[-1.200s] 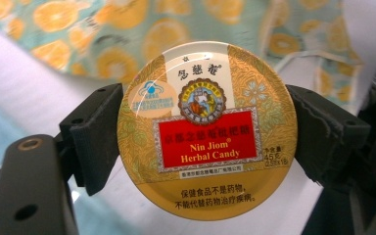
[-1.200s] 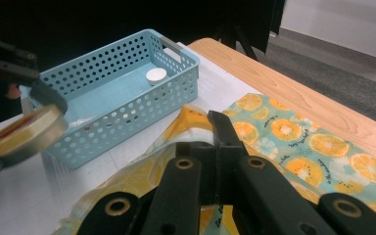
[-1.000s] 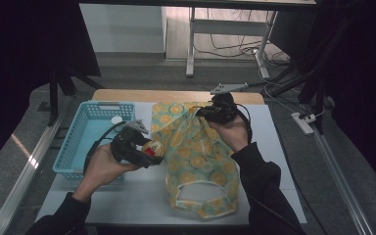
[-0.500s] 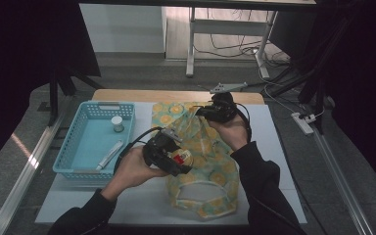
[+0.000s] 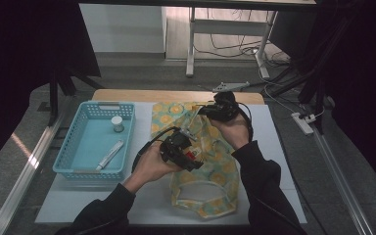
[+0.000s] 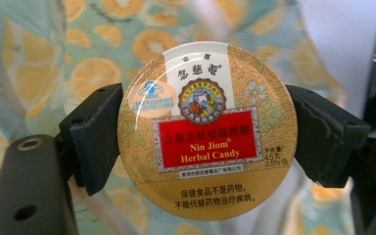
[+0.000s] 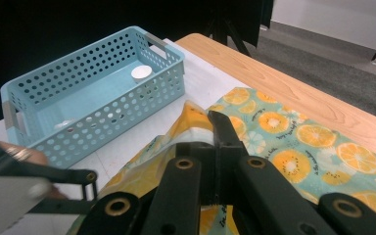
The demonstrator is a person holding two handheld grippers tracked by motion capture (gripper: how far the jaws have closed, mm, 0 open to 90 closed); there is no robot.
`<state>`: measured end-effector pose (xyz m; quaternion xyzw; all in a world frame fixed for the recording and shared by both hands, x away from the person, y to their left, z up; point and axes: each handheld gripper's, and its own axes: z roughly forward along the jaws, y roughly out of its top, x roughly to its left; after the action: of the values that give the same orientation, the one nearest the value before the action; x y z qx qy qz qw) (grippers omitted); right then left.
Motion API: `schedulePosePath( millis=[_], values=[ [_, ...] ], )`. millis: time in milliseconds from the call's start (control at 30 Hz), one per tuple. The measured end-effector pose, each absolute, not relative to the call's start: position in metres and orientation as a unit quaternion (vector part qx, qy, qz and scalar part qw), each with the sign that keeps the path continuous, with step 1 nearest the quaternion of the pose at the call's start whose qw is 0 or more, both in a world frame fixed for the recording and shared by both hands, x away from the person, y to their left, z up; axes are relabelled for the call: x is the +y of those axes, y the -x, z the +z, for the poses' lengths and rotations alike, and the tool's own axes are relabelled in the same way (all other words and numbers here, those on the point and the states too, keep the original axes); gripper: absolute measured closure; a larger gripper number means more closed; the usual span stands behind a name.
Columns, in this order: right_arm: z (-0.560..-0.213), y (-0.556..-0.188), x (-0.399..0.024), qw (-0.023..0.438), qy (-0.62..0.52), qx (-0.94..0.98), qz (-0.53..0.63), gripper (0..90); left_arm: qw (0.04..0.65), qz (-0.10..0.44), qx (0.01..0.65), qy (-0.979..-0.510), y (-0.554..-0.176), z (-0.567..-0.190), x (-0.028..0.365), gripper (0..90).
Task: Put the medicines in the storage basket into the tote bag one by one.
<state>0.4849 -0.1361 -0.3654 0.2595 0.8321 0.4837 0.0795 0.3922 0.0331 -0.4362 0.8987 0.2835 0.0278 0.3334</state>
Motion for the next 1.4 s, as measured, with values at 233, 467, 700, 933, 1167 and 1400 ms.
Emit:
schedulePosePath(
  millis=[233,467,700,933,1167,1400],
  values=[
    [-0.369,-0.49,-0.139,0.078,-0.269,0.83,0.482,90.0,0.336,0.033,0.284,-0.897,-0.404,-0.447,0.029,20.5],
    [-0.373,-0.494,-0.14,0.078,-0.275,0.83,0.478,90.0,0.329,0.036,0.3,-0.895,-0.421,-0.462,0.027,20.5],
    [-0.377,-0.498,-0.141,0.077,-0.283,0.828,0.477,90.0,0.321,0.046,0.308,-0.895,-0.436,-0.476,0.028,20.5],
    [-0.381,-0.5,-0.14,0.077,-0.287,0.83,0.472,90.0,0.316,0.062,0.319,-0.891,-0.449,-0.489,0.03,20.5],
    [-0.387,-0.505,-0.14,0.078,-0.294,0.831,0.466,90.0,0.311,0.073,0.329,-0.889,-0.46,-0.497,0.029,20.4],
    [-0.393,-0.509,-0.14,0.079,-0.301,0.831,0.46,90.0,0.305,0.09,0.328,-0.89,-0.469,-0.506,0.027,20.4]
  ],
)
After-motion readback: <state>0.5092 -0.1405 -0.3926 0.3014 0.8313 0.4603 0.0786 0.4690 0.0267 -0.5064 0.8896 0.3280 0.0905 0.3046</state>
